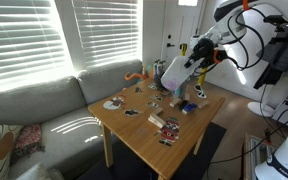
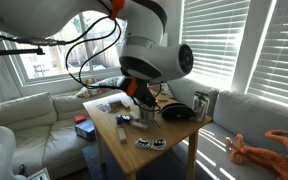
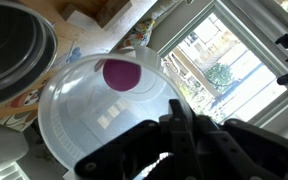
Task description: Pour the contents in the plastic cup into the silver cup
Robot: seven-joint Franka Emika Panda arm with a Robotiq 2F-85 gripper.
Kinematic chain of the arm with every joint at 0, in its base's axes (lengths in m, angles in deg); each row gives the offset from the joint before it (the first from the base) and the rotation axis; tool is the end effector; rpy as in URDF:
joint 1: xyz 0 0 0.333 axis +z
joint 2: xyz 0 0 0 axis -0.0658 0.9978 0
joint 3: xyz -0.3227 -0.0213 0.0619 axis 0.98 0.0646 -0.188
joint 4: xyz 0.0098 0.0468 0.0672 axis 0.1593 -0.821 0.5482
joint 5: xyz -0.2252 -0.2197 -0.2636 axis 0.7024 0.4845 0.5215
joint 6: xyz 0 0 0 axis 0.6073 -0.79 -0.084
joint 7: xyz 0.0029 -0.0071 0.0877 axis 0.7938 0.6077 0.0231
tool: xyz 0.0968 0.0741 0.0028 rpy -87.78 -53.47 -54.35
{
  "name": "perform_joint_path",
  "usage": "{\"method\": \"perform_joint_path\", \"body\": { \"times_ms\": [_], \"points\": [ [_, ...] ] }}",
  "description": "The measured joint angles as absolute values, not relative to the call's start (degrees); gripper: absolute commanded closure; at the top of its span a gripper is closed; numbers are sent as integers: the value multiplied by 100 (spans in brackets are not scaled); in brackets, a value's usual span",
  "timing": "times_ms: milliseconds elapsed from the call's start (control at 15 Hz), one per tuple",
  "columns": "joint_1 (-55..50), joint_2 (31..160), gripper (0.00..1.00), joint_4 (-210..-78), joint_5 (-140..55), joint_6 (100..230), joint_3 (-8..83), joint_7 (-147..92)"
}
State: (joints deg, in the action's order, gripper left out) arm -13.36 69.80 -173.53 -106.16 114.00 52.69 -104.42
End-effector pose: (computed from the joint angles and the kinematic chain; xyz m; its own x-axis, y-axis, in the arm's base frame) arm 0.4693 -0.1318 0.5066 0.7402 0.1306 0.6596 0.6531 -0.3733 -0.6589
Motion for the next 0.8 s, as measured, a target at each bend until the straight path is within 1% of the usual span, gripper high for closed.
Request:
{"method": "perform_joint_path", "body": {
  "times_ms": [800],
  "points": [
    [-1744, 7590, 99, -17225, -11197, 10582, 5270, -11359]
  ]
}}
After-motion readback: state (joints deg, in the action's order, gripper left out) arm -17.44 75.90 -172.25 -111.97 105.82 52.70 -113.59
